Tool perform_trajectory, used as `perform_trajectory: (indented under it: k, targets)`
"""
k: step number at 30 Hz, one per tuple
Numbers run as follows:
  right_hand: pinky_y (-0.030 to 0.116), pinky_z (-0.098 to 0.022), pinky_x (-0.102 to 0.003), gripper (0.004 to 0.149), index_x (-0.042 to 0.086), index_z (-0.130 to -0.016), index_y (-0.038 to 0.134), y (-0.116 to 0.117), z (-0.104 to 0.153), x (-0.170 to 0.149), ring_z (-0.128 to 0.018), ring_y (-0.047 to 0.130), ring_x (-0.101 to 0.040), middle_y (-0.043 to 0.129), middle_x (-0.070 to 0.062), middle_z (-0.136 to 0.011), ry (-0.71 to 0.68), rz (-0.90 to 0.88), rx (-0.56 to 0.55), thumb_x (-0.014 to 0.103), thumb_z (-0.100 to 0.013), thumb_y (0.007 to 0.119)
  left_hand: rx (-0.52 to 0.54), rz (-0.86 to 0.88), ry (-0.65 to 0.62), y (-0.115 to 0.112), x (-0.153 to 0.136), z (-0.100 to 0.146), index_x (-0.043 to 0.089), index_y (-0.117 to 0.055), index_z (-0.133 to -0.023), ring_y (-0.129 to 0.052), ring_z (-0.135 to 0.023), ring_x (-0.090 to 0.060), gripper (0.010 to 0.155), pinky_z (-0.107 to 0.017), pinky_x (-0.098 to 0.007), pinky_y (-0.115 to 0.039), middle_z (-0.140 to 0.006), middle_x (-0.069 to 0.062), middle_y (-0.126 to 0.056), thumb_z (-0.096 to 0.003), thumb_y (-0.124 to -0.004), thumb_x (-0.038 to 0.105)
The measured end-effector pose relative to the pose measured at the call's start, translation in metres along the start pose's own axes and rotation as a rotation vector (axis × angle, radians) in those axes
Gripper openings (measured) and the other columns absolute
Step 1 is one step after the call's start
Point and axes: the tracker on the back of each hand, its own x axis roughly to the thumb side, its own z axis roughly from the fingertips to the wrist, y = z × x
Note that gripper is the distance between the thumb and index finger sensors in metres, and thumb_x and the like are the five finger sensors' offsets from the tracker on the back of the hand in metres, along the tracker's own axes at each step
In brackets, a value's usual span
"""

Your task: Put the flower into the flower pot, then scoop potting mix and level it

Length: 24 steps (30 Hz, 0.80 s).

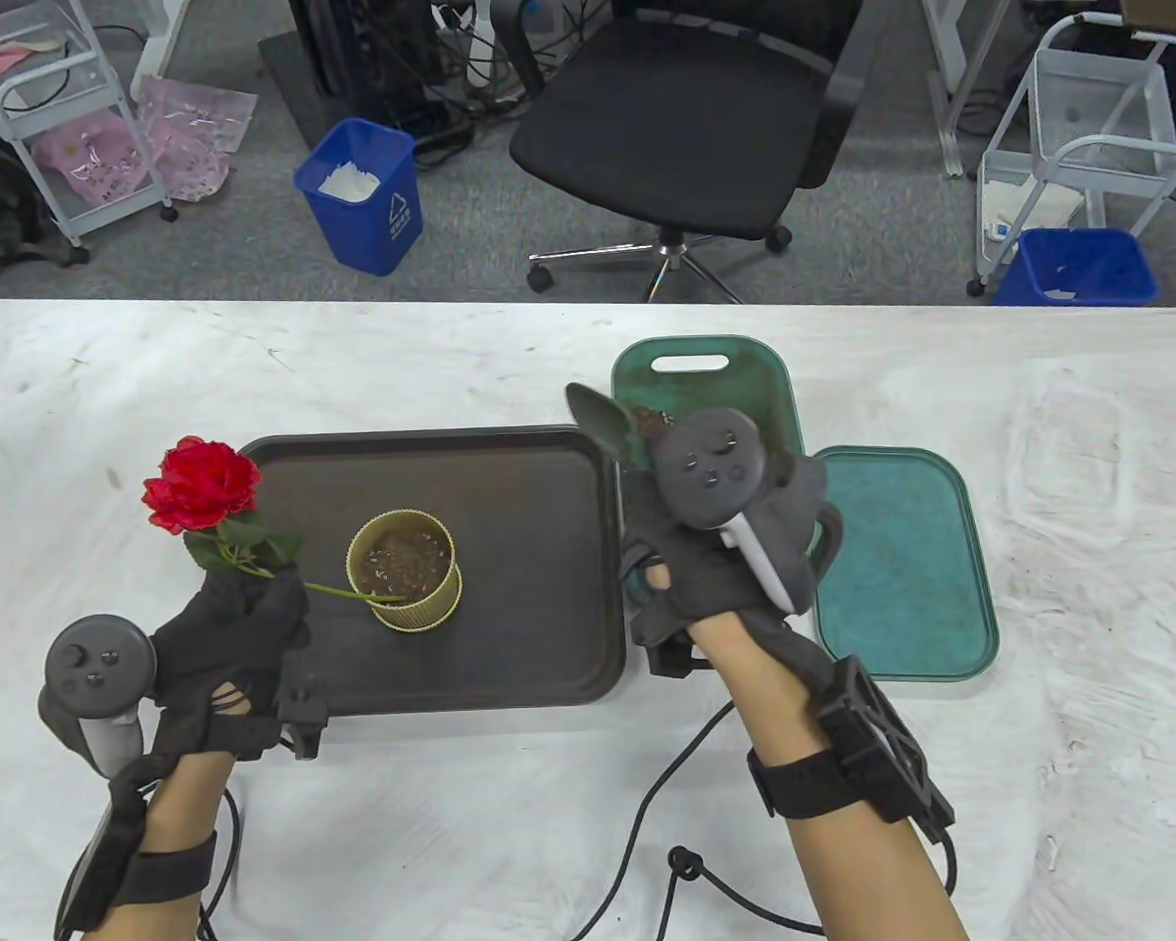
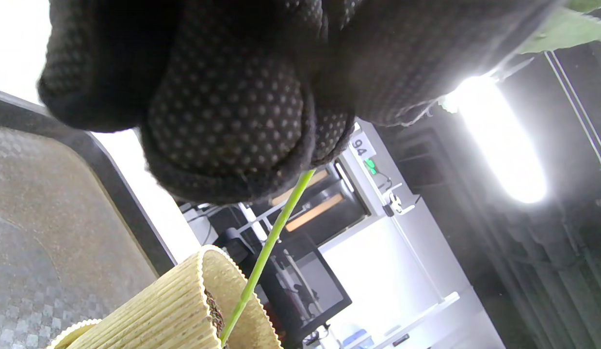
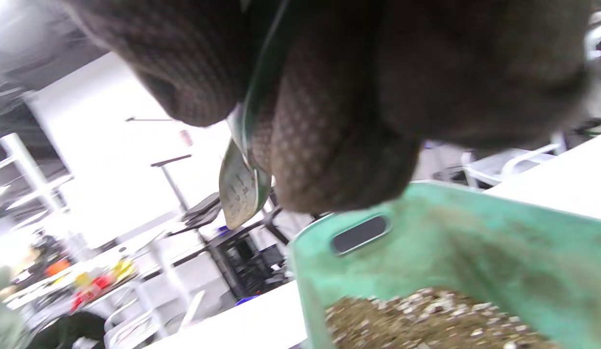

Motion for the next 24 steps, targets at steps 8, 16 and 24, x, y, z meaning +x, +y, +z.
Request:
perform_trajectory:
  k: [8, 16, 24]
  targets:
    - [0.094, -0.010, -0.037, 0.053, 0.005, -0.085, 0.078, -0.013, -0.041, -0.065, -0.023, 0.107, -0.027, 0.100, -0.016, -0.060, 0.236, 0.033, -0.003, 0.032, -0.040, 0.084, 0.002, 0.002, 0.004, 0.000, 0.000, 0.000, 0.020, -0.088, -0.076, -0.113, -0.023, -0.015, 0.045, -0.027, -0.035, -0.097, -0.058, 0.004, -0.104, -0.0390, -0.089, 0.045]
    - [0.095, -0.008, -0.036, 0.053, 0.004, -0.084, 0.079, 0.037, -0.089, -0.069, -0.021, 0.108, -0.027, 0.101, -0.017, -0.059, 0.307, 0.125, 0.187, 0.033, -0.040, 0.084, 0.011, -0.001, 0.014, 0.001, -0.001, 0.000, 0.019, -0.089, -0.076, -0.113, -0.023, -0.015, 0.045, -0.027, -0.035, -0.097, -0.058, 0.004, -0.104, -0.0390, -0.089, 0.045]
    - [0.095, -0.013, -0.038, 0.053, 0.006, -0.087, 0.076, 0.095, -0.121, -0.061, -0.027, 0.107, -0.029, 0.099, -0.016, -0.064, 0.353, 0.257, 0.332, 0.031, -0.041, 0.082, 0.014, -0.003, 0.014, 0.001, -0.001, 0.000, 0.020, -0.088, -0.076, -0.113, -0.023, -0.015, 0.045, -0.027, -0.035, -0.097, -0.058, 0.004, -0.104, -0.0390, -0.089, 0.046]
